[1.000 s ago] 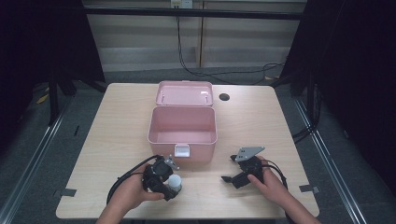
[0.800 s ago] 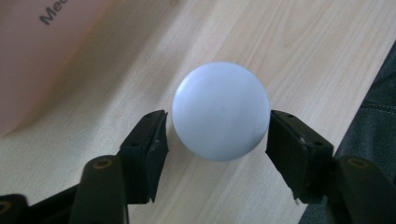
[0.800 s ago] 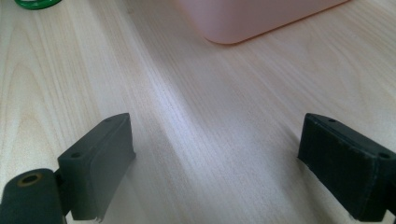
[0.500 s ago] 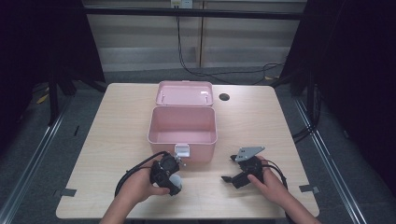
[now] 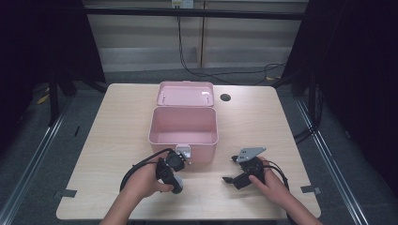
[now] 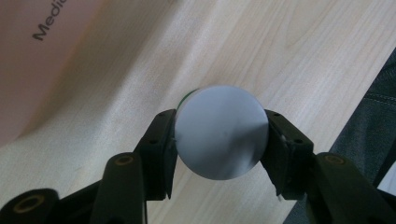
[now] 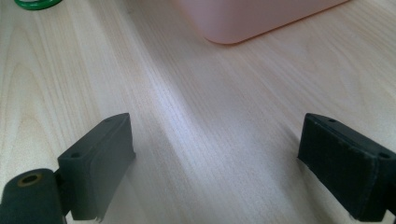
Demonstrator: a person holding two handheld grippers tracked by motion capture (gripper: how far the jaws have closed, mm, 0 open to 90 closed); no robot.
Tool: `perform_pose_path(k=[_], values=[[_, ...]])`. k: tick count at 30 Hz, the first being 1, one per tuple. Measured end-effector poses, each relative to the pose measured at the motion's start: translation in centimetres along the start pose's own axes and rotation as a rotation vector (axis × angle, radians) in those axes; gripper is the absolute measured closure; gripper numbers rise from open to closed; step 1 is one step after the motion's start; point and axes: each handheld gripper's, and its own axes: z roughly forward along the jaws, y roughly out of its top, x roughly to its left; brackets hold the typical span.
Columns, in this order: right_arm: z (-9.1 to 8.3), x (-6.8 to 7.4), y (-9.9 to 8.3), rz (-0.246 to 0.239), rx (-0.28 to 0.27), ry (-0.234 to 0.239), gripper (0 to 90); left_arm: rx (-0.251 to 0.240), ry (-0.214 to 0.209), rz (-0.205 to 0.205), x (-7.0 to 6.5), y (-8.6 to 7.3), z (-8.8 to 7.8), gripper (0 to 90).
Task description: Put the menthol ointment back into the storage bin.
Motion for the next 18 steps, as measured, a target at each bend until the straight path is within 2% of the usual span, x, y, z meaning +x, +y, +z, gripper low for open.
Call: perform_pose_path(k=[3,5,8,14,18], values=[[0.0,0.0,0.0,0.000,0.000,0.001,9.7,0.015,0.000,-0.002,-0.1,0.2,0.0,49.6],[0.0,0.0,0.0,0.000,-0.001,0.001,9.7,0.024,0.002,0.011,-0.1,0.2,-0.2,49.8],[0.0,0.0,0.0,0.000,-0.001,0.002,9.7,0.029,-0.010,0.000,-0.2,0.3,-0.5,49.8],[0.0,0.0,0.0,-0.001,-0.002,0.000,9.7,0.031,-0.010,-0.016,-0.2,0.5,-2.1,49.9],[0.0,0.0,0.0,-0.001,-0.002,0.000,9.7,0.032,-0.027,-0.037,-0.1,0.6,-3.4,49.9]])
